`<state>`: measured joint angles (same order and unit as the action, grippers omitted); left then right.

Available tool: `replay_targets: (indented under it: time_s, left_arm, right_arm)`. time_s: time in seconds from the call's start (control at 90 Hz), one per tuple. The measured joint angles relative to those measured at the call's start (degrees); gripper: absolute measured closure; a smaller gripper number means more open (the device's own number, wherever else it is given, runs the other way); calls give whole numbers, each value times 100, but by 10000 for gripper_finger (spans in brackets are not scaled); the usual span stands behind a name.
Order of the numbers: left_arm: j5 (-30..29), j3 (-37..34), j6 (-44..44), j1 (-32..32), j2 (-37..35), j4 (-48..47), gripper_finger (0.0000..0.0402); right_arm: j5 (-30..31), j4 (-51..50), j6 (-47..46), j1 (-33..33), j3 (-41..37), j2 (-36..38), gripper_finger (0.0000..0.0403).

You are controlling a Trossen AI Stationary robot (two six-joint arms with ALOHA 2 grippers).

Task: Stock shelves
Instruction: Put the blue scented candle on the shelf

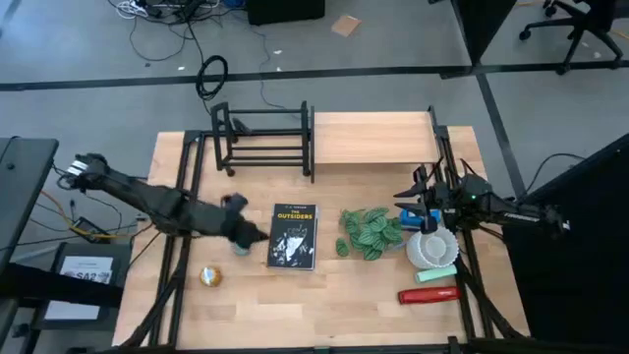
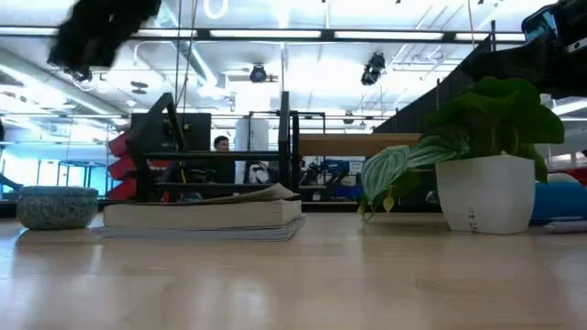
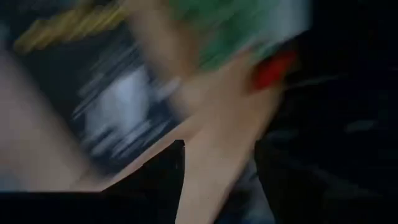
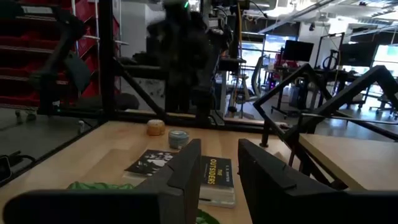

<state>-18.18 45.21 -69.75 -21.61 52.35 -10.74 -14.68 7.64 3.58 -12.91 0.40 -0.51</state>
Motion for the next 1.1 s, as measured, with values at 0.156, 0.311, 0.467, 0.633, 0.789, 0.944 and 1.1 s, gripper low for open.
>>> replay_targets:
  time_s: [0.156, 0.311, 0.467, 0.633, 0.789, 0.944, 1.1]
  left_arm:
    - [-563, 0, 1164, 328, 79, 2602, 230]
    - [-493, 2, 1567, 630, 328, 4290, 210]
    - [-185, 2, 1530, 811, 632, 5119, 186]
    - [93, 1, 1246, 853, 983, 5526, 181]
    - [160, 0, 1213, 855, 1265, 5916, 181]
    - [186, 0, 1234, 848, 1347, 6183, 181]
    - [-88, 0, 1242, 809, 1345, 6015, 178]
  right_arm:
    - [1, 0, 1, 0, 0, 0, 325]
    - [0, 0, 1, 0, -1, 0, 325]
    - [0, 0, 0, -1, -1, 1, 325]
    - [0, 0, 0, -1, -1, 0, 325]
    - [2, 0, 0, -1, 0, 0, 325]
    - [2, 0, 1, -2, -2, 0, 325]
    - [2, 0, 0, -2, 0, 0, 325]
